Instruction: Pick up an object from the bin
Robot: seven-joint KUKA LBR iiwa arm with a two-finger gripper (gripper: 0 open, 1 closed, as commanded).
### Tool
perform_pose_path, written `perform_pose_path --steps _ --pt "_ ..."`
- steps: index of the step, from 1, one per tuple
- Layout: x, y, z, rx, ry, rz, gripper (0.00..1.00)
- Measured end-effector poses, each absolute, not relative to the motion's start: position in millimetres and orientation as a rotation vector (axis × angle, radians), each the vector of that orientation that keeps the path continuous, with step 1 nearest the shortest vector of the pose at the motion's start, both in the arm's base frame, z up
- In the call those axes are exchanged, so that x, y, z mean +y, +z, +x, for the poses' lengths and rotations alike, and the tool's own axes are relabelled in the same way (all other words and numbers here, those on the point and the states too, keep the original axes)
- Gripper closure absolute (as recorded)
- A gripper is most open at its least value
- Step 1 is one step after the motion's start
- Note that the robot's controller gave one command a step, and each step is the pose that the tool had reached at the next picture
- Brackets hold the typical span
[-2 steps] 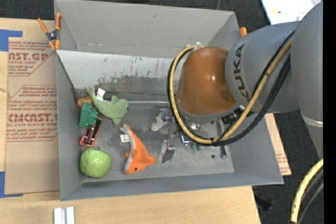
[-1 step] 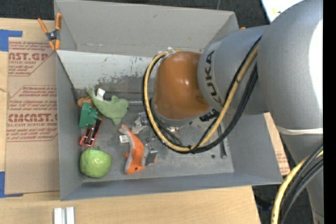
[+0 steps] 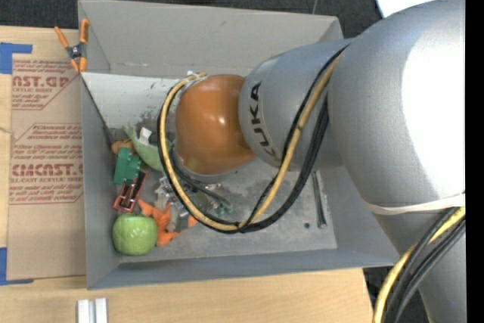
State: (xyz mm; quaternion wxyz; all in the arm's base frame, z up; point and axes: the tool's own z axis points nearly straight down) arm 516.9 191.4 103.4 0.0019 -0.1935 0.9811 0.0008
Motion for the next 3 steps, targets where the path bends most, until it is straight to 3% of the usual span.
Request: perform_pose_path --steps 1,2,3 --pt "191.4 103.4 516.9 3.078 0.003 -0.608 1.00" --pt "168.7 91.4 506.9 2.943 0.013 -1.018 1.00" --pt "161.6 85.5 505.1 2.916 0.007 -1.096 1.00"
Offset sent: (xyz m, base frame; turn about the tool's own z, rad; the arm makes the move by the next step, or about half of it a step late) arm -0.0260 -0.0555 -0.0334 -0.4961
